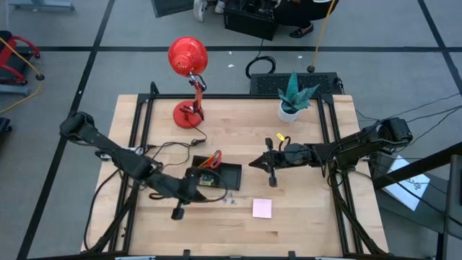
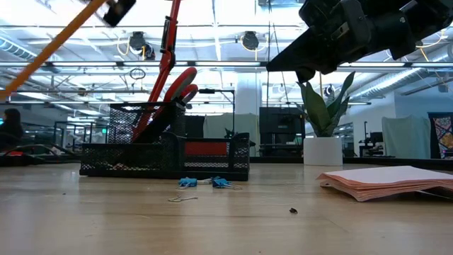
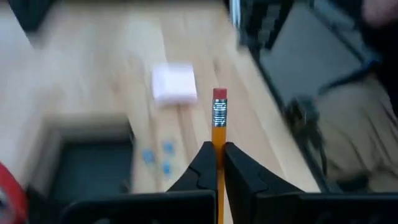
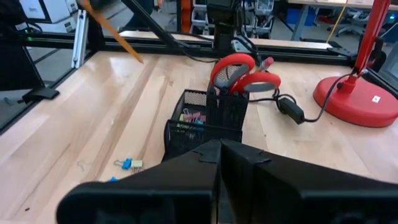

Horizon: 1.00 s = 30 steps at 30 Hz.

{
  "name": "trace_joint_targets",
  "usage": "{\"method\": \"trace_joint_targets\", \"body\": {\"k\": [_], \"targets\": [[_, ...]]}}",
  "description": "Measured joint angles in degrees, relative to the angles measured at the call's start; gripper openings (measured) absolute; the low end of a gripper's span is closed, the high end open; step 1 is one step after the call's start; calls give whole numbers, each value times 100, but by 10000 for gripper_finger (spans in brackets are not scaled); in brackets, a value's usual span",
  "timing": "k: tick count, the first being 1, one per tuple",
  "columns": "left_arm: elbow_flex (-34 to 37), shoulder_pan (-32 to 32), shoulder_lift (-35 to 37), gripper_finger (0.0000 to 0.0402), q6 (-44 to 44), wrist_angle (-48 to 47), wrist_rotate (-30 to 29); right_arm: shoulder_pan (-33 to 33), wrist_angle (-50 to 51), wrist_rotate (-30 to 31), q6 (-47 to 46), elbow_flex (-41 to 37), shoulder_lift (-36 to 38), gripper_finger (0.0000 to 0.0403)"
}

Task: Pick and place office supplies into organizer
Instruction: Put the orange pencil into the desk organizer

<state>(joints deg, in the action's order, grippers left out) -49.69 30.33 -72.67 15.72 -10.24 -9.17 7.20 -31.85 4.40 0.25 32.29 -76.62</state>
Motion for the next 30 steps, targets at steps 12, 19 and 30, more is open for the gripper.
{"method": "trace_joint_targets", "body": {"k": [12,19,30], "targets": [[-9,-584,728,23,-1965,574,-1315,2,42,-2,-1,0,0,4],[-9,-1157,669,10,-2152,831,-1348,2,43,1,3,0,0,4],[806,-1758,660,40,-2104,1563,-888,2,120,-2,14,0,0,4]]}}
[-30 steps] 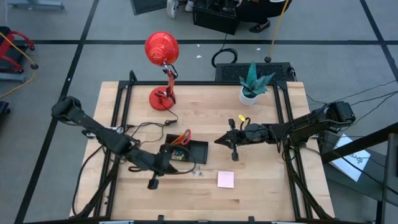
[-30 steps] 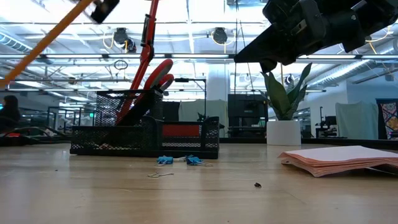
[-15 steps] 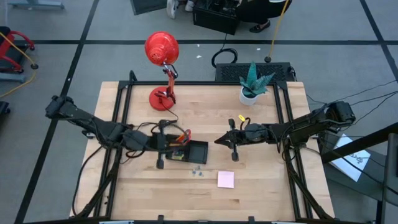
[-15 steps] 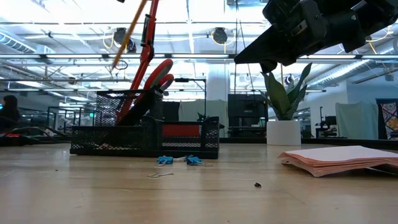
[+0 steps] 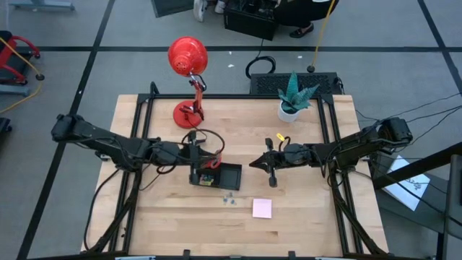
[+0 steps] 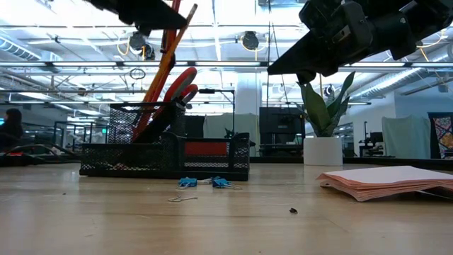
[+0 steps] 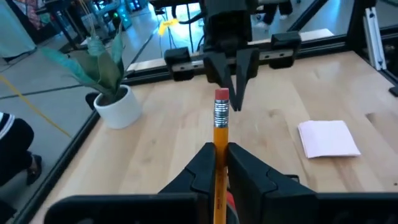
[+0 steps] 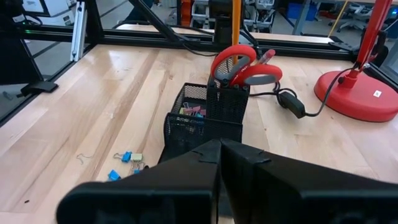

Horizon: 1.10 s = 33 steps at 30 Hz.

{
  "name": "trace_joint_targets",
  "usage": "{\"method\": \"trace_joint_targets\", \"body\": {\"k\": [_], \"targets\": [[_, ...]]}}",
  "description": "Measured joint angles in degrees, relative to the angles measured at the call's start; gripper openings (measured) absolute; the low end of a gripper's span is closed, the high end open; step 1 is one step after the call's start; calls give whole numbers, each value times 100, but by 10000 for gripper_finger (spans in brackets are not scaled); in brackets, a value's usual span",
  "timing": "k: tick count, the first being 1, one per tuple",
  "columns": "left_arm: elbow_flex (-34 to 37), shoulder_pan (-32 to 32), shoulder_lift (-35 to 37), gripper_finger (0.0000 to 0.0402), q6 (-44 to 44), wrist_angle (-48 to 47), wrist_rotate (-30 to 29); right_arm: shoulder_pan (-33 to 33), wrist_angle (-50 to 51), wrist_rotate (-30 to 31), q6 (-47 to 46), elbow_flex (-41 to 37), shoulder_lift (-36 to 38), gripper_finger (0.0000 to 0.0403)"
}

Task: Pick and place office supplies into organizer
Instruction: Put the orange pencil into the desk organizer

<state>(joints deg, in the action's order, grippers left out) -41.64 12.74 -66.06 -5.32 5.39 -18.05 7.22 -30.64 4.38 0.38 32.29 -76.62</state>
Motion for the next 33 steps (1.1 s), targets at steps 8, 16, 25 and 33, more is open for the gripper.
{"method": "trace_joint_targets", "body": {"k": [8,16,25,33], "targets": [[489,-49,70,41,161,506,45,0,43,0,5,0,0,4],[1012,-65,61,42,605,752,-58,-2,51,1,7,0,0,4],[1742,-165,59,42,813,1787,-161,-2,47,2,7,0,0,4],[2153,-191,61,42,1053,2137,-308,-2,45,3,8,2,0,4]]}}
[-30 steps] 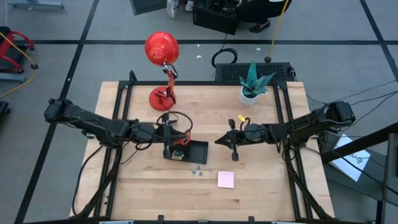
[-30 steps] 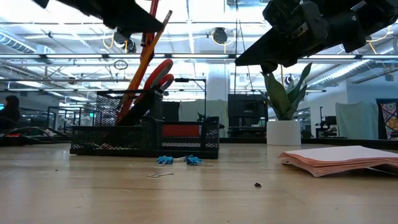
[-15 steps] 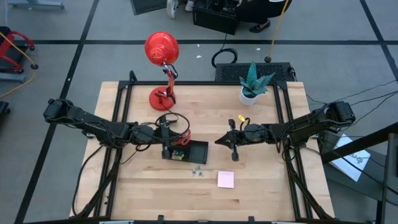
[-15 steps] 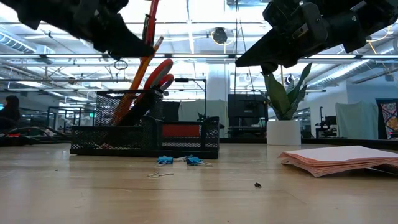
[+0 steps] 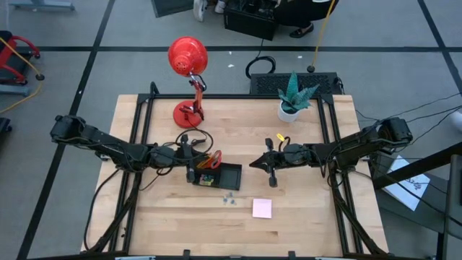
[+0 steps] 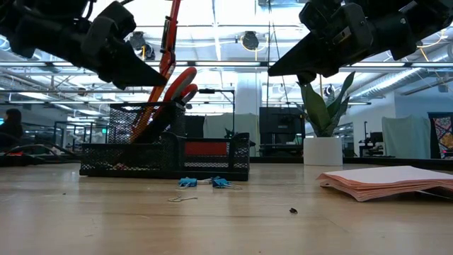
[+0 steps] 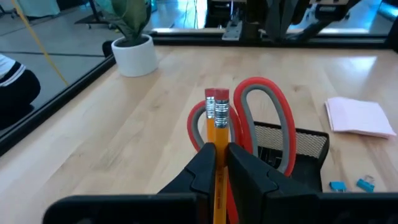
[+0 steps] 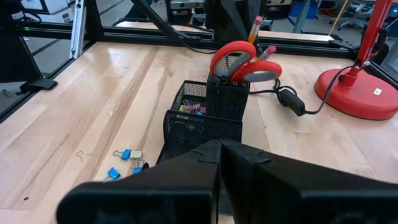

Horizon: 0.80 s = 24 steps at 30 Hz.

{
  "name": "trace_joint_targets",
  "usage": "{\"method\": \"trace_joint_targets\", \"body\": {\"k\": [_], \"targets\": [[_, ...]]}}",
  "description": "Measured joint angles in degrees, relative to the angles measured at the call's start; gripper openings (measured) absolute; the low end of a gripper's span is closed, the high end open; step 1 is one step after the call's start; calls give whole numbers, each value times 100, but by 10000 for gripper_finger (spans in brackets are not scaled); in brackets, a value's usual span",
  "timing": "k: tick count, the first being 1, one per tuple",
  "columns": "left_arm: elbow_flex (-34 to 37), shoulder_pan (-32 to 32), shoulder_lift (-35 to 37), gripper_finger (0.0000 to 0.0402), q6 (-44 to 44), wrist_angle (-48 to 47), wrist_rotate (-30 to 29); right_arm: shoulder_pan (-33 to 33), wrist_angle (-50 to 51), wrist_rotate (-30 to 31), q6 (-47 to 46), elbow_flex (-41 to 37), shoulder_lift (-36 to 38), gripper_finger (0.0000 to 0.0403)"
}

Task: Pick and place office supplies into organizer
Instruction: Put the orange pencil into the desk organizer

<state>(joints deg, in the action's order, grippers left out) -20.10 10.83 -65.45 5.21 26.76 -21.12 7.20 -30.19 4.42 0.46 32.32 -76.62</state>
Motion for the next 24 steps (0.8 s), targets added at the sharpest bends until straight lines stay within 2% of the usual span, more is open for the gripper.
{"method": "trace_joint_targets", "body": {"k": [14,24], "targets": [[103,0,7,40,200,-30,-108,-2,0,1,-1,0,0,4],[103,-122,7,8,262,-88,52,-2,-2,1,-43,0,0,4]]}}
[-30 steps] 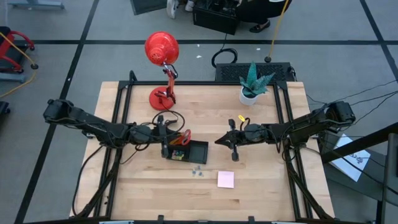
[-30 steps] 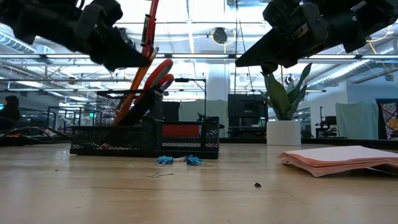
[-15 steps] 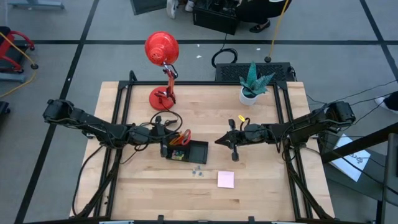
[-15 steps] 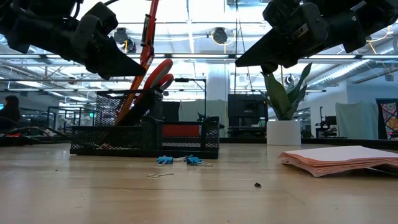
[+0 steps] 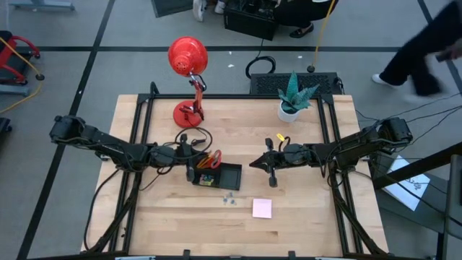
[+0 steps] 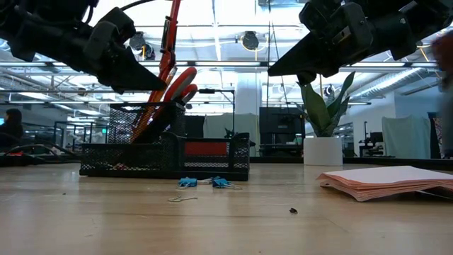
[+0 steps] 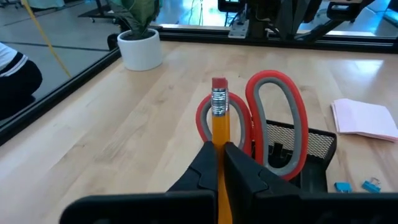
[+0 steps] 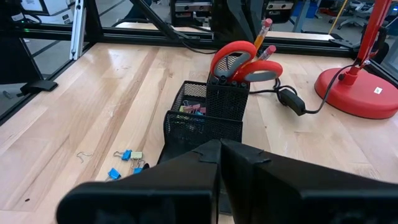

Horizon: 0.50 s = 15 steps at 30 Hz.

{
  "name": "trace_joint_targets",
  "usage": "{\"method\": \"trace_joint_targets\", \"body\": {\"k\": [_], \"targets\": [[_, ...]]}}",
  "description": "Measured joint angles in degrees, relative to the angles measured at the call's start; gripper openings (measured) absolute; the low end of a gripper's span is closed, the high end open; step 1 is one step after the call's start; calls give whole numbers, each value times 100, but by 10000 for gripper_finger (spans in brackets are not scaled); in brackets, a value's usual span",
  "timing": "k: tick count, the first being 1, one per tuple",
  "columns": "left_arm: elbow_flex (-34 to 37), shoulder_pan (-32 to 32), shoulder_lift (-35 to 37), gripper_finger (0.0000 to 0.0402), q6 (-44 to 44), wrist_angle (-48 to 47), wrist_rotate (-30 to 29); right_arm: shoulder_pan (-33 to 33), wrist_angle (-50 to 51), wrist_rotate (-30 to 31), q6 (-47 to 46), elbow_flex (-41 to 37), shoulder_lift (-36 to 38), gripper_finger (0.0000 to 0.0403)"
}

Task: Pick and place office supplies into organizer
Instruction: Put the orange pencil into the desk organizer, then put the pink sticky note into the desk organizer

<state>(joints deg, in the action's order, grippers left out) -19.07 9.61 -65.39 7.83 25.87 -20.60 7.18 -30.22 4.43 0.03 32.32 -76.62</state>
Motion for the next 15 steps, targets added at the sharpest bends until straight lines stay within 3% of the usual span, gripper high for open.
{"method": "trace_joint_targets", "body": {"k": [8,15], "targets": [[31,-302,-98,23,-41,-227,440,0,-131,0,12,7,0,4],[11,-359,-445,4,22,-19,471,0,-129,0,63,7,0,4]]}}
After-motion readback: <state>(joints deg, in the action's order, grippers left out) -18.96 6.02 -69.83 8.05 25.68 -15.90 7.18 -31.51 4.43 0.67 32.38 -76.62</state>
